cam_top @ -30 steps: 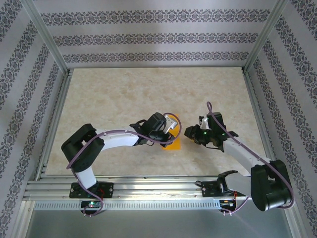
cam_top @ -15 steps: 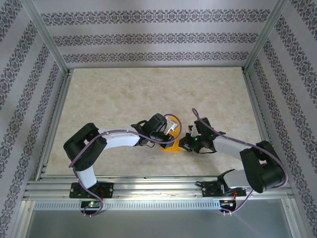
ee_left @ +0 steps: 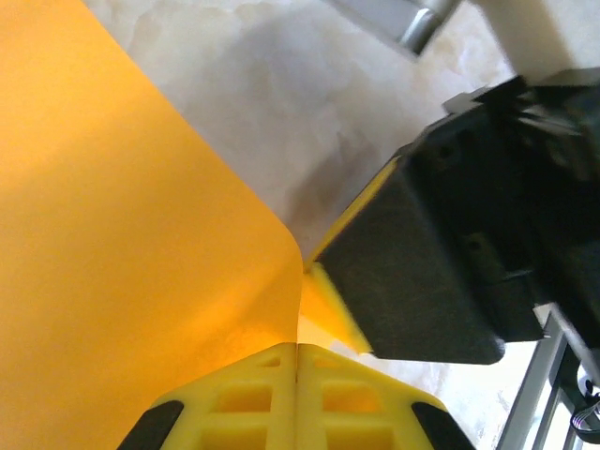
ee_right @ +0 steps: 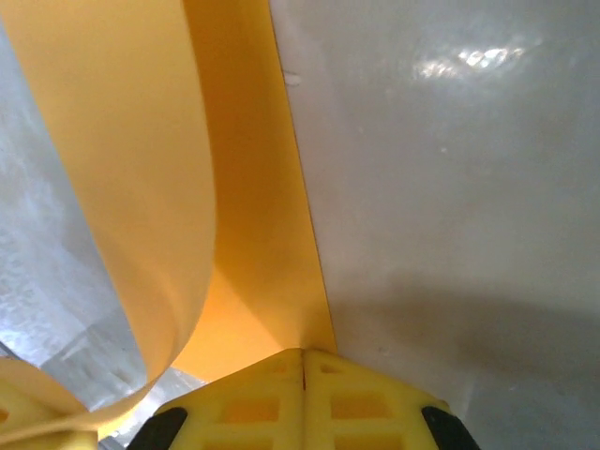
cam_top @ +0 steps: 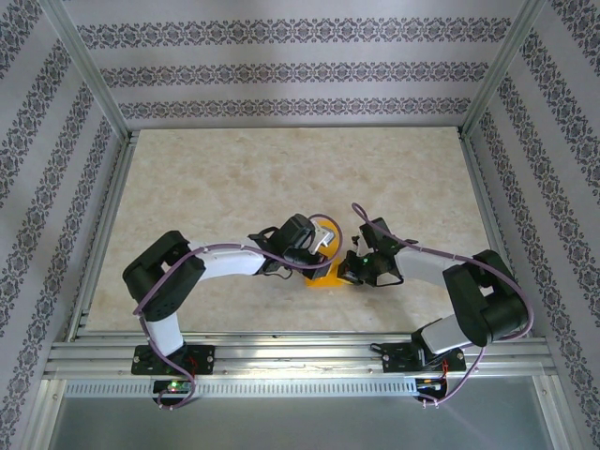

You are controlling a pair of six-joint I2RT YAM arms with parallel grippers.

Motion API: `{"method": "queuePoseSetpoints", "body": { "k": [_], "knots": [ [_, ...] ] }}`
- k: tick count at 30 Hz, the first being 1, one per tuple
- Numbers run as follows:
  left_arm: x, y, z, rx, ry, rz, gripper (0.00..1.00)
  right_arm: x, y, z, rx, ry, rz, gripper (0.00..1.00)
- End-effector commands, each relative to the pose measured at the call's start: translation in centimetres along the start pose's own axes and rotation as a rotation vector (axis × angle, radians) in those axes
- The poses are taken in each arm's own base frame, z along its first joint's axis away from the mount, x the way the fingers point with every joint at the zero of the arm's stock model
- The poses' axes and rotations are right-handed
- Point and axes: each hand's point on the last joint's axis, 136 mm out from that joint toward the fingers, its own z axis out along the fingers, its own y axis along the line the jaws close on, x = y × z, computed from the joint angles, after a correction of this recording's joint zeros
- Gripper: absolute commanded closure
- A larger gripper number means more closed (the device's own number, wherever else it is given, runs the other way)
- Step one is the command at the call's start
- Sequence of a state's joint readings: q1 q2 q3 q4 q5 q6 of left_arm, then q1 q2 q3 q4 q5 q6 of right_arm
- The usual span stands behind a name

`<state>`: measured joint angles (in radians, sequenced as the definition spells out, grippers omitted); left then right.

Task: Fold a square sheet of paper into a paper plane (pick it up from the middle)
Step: Fold the triangle a second time at the center of the table.

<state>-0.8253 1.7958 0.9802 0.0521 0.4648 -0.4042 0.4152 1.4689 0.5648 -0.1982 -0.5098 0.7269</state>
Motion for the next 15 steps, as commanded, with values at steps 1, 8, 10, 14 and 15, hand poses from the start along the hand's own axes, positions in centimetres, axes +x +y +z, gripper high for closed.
{"method": "queuePoseSetpoints", "body": {
  "k": [1,8,10,14,15],
  "knots": [
    [-0.4,0.9,0.4,0.018,0.017,-0.073,1.00,1.2,-4.1,-0.1,0.194,0.033,-0.006,1.00],
    [-1.0,2.5,0.4,-0.004,0.003,-0.114,1.00,0.8,-3.4,-0.1,0.186,0.041,-0.028,1.00],
    [-1.0,3.0,0.4,-0.017,0.000,-0.116,1.00,0.7,-3.3,-0.1,0.182,0.041,-0.029,1.00],
    [-1.3,4.0,0.1,-0.062,-0.009,-0.102,1.00,0.6,-3.2,-0.1,0.178,0.040,-0.029,1.00],
    [-1.2,4.3,0.2,-0.073,-0.003,-0.097,1.00,0.6,-3.1,-0.1,0.177,0.040,-0.029,1.00]
  ]
}}
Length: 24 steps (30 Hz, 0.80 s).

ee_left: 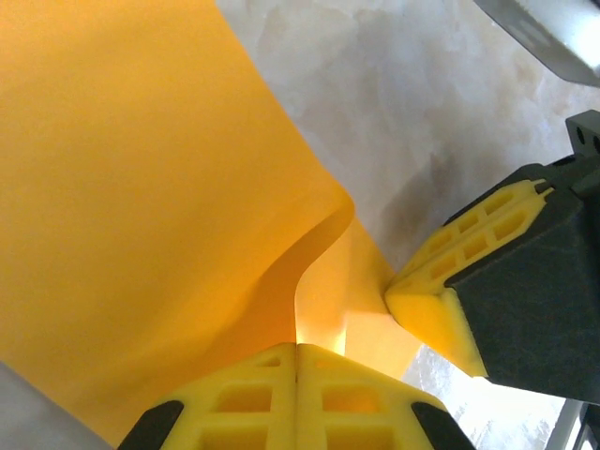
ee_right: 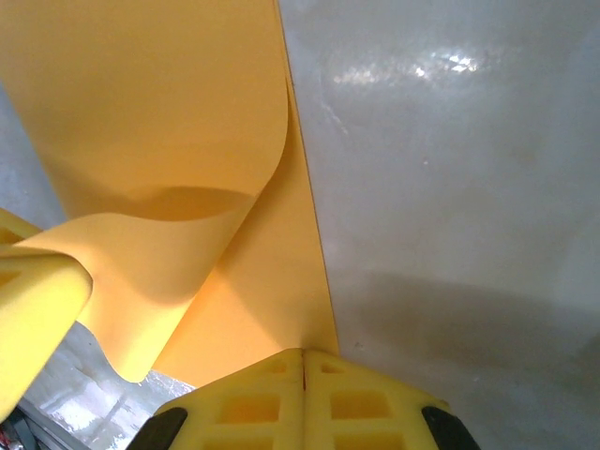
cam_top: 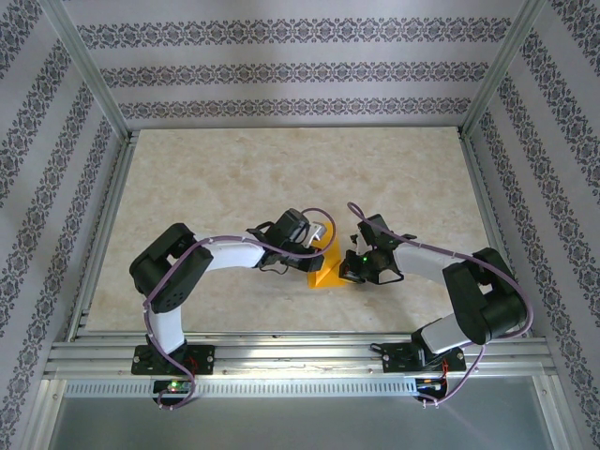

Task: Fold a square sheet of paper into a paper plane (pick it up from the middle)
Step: Fold the triangle a second time at the center of the table.

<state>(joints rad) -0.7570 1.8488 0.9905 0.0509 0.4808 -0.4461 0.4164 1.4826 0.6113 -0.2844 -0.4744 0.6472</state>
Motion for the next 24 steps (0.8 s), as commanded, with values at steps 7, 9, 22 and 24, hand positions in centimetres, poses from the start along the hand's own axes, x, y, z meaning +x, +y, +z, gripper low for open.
{"method": "queuePoseSetpoints", "body": {
  "k": [7,9,22,24],
  "knots": [
    [-1.0,1.9,0.1,-0.084,0.017,0.032,1.00,0.8,-2.5,0.4,0.114,0.033,0.028,1.00],
    [-0.9,2.1,0.1,-0.094,0.020,0.035,1.00,0.9,-2.6,0.4,0.115,0.034,0.032,1.00],
    [-0.6,2.8,-0.1,-0.128,0.025,0.028,1.00,0.9,-2.3,0.4,0.105,0.035,0.031,1.00],
    [-0.6,2.9,-0.1,-0.129,0.026,0.026,1.00,0.8,-2.2,0.3,0.103,0.033,0.031,1.00]
  ]
}}
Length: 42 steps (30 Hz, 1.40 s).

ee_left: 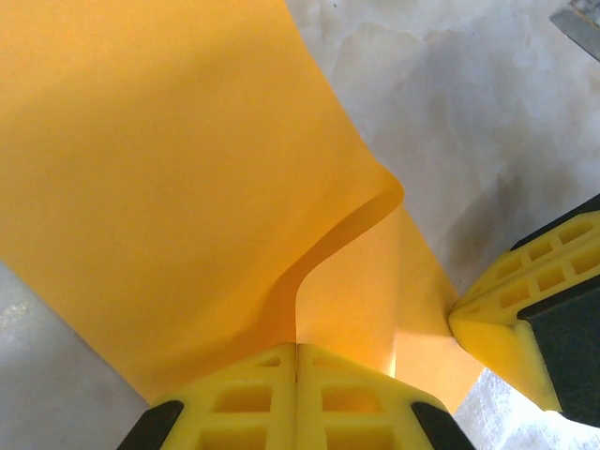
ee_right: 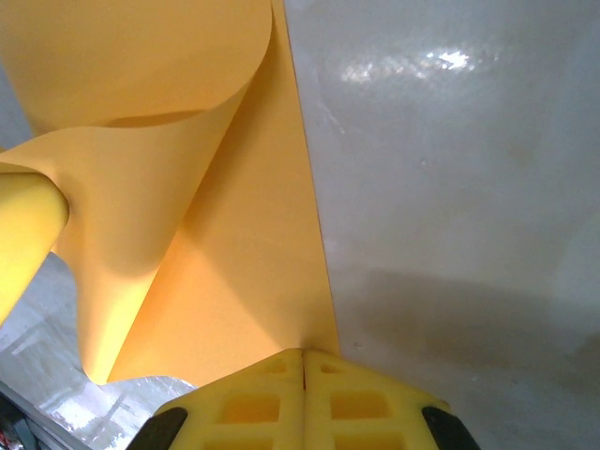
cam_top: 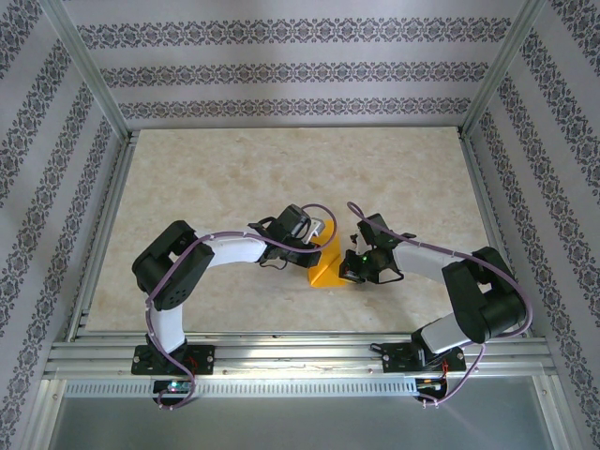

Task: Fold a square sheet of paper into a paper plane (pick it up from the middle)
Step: Fold the triangle a second time at the center of the table.

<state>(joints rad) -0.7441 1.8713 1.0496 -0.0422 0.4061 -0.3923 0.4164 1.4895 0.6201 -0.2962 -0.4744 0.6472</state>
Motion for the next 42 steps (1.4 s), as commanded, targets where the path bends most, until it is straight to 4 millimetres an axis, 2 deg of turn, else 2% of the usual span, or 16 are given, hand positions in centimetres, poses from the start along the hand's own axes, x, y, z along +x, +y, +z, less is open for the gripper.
{"method": "queuePoseSetpoints", "body": {
  "k": [1,10,32,42],
  "knots": [
    [0.3,1.2,0.1,-0.036,0.017,0.002,1.00,0.9,-2.3,0.3,0.099,0.027,0.029,0.99],
    [1.2,1.5,0.2,-0.035,0.033,-0.015,1.00,0.9,-2.3,0.4,0.098,0.027,0.031,0.99],
    [0.5,2.5,0.1,-0.077,0.006,-0.021,0.99,1.0,-2.4,0.5,0.097,0.031,0.034,1.00],
    [0.5,2.2,0.5,-0.052,0.017,-0.018,0.99,1.1,-2.5,0.6,0.099,0.035,0.036,0.99]
  ]
}}
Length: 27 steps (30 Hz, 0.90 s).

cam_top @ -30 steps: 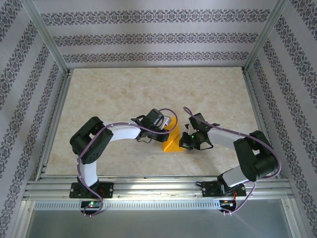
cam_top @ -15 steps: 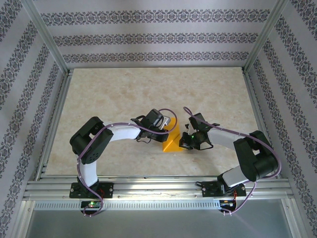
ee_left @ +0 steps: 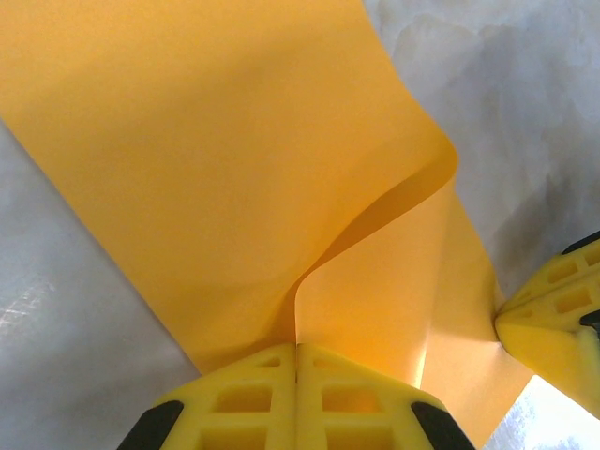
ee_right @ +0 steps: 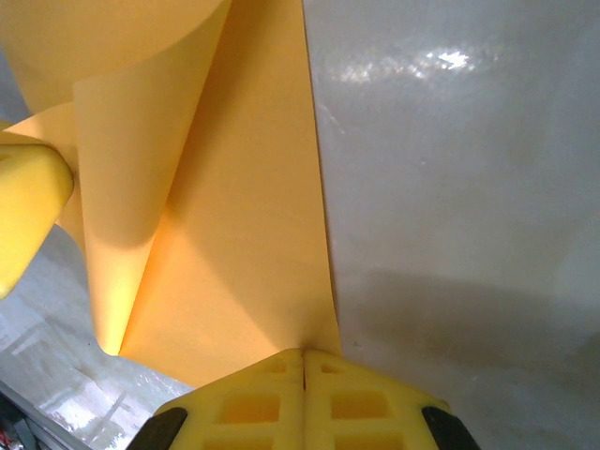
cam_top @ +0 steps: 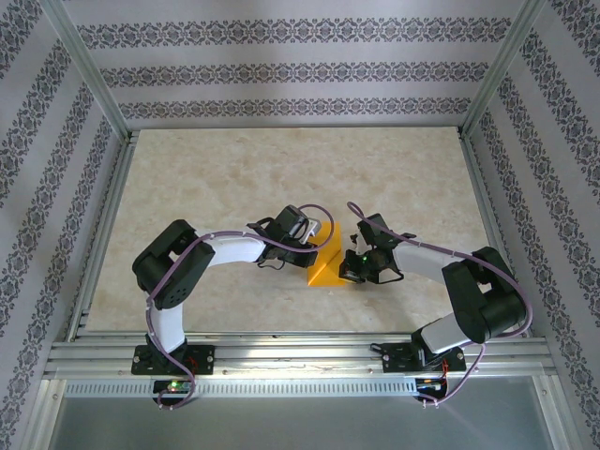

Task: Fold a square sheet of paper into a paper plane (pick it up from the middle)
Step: Fold the triangle a second time at the center of the table.

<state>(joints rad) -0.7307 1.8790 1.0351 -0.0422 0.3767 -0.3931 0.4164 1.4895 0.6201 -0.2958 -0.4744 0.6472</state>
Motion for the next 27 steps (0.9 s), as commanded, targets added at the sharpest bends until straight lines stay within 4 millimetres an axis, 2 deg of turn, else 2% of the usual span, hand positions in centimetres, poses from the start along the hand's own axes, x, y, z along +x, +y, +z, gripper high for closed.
{"method": "queuePoseSetpoints", "body": {
  "k": [1,17,27],
  "knots": [
    [0.20,0.77,0.47,-0.011,0.017,-0.001,0.99,1.12,-2.48,0.56,0.098,0.035,0.036,0.99],
    [0.95,1.35,0.58,-0.030,0.031,-0.016,1.00,1.09,-2.51,0.61,0.102,0.038,0.038,0.99],
    [0.47,1.18,0.27,-0.023,0.001,-0.025,1.00,1.12,-2.57,0.68,0.103,0.041,0.040,0.98]
  ]
}}
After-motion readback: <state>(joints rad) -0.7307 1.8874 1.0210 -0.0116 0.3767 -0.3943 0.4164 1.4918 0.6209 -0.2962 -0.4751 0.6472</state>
